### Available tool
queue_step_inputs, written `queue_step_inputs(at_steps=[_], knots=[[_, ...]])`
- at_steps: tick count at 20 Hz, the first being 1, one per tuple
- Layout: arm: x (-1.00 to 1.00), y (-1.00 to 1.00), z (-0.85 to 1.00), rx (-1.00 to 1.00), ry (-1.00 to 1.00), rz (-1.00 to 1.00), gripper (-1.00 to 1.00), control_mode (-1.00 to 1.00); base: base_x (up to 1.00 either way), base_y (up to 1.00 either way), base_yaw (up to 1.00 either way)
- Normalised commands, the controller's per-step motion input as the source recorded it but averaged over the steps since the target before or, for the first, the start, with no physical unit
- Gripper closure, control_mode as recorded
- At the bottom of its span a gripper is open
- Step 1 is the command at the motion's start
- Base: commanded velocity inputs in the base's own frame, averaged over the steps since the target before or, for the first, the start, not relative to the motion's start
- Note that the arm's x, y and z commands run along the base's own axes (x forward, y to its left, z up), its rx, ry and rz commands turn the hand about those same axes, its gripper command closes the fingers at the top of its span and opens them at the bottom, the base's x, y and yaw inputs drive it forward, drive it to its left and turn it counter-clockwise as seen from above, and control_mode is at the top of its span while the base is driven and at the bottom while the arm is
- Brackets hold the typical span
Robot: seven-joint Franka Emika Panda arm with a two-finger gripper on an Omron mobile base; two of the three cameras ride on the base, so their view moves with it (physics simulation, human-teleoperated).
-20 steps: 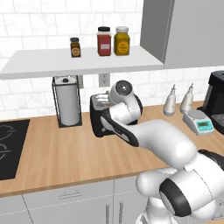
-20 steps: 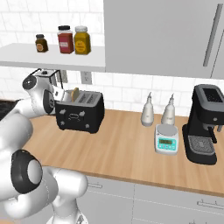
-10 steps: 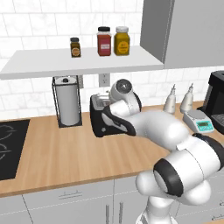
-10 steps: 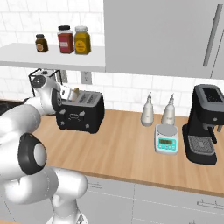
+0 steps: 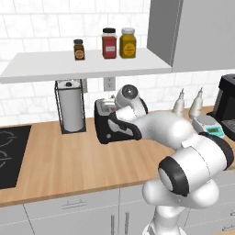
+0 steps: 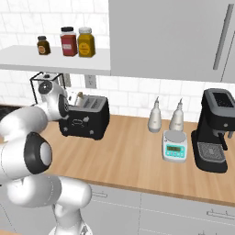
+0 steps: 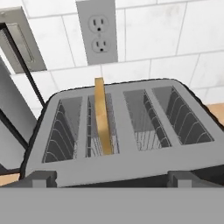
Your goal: Start the toaster. Once the lever pops up, take the bread to the plate on the dining counter.
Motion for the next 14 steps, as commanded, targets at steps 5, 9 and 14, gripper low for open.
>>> queue_step_inputs(at_steps=[5, 9, 14], knots=[[0.28, -0.05, -0.17, 0.0, 0.0, 0.0, -1.0, -1.0, 0.0, 0.0, 0.0], [0.32, 0.0, -0.12, 0.0, 0.0, 0.0, -1.0, -1.0, 0.0, 0.0, 0.0], [0.36, 0.0, -0.09, 0.0, 0.0, 0.0, -1.0, -1.0, 0.0, 0.0, 0.0]])
